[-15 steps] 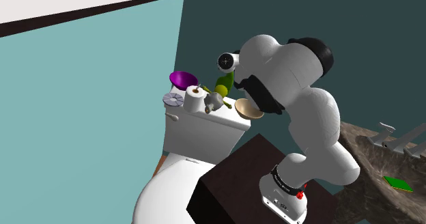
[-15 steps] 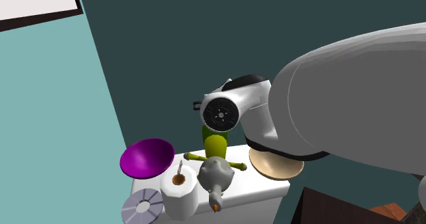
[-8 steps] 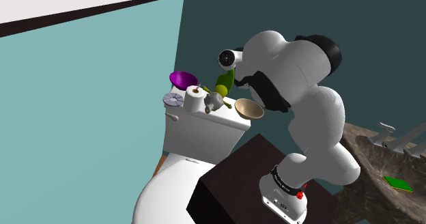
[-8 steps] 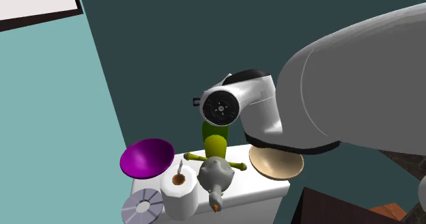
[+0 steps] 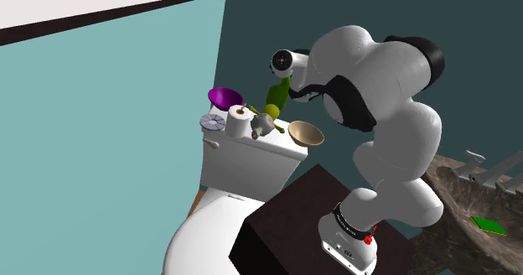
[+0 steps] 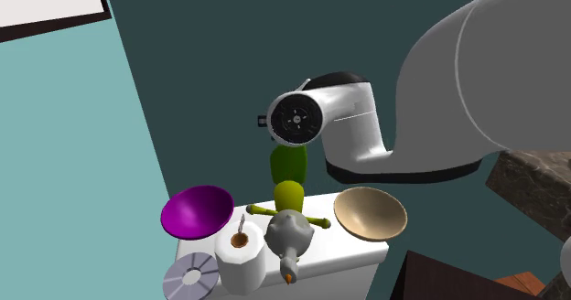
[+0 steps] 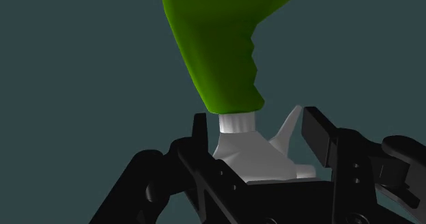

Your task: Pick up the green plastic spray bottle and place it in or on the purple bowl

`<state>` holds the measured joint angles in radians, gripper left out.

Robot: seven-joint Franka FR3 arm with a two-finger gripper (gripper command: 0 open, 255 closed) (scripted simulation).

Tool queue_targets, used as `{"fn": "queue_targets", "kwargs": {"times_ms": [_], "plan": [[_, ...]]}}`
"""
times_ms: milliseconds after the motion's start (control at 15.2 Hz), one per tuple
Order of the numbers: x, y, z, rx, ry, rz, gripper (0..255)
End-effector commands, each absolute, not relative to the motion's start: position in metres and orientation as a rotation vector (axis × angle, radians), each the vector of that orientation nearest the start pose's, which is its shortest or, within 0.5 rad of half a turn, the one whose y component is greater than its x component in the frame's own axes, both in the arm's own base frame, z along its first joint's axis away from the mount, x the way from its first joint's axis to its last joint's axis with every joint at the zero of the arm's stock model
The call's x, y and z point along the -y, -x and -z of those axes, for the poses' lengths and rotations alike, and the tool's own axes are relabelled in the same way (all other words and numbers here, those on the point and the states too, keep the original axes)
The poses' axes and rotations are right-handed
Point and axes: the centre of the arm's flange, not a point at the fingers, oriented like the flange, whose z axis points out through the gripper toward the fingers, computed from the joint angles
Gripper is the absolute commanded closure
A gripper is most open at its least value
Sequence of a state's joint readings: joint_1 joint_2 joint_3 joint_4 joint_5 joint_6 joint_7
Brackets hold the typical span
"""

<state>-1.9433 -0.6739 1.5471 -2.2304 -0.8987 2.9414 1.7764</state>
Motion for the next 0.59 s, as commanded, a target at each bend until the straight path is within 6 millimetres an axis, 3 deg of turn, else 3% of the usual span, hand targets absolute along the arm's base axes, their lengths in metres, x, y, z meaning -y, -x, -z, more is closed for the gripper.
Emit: {"fn": "queue_targets", "kwargs": {"times_ms": [0,528], "plan": [[0.116,-0.554,-0.402,1.149,-1.976,-1.230,255],[0.116,-0.554,-0.444,1.149,-1.976,-1.230,255]]}}
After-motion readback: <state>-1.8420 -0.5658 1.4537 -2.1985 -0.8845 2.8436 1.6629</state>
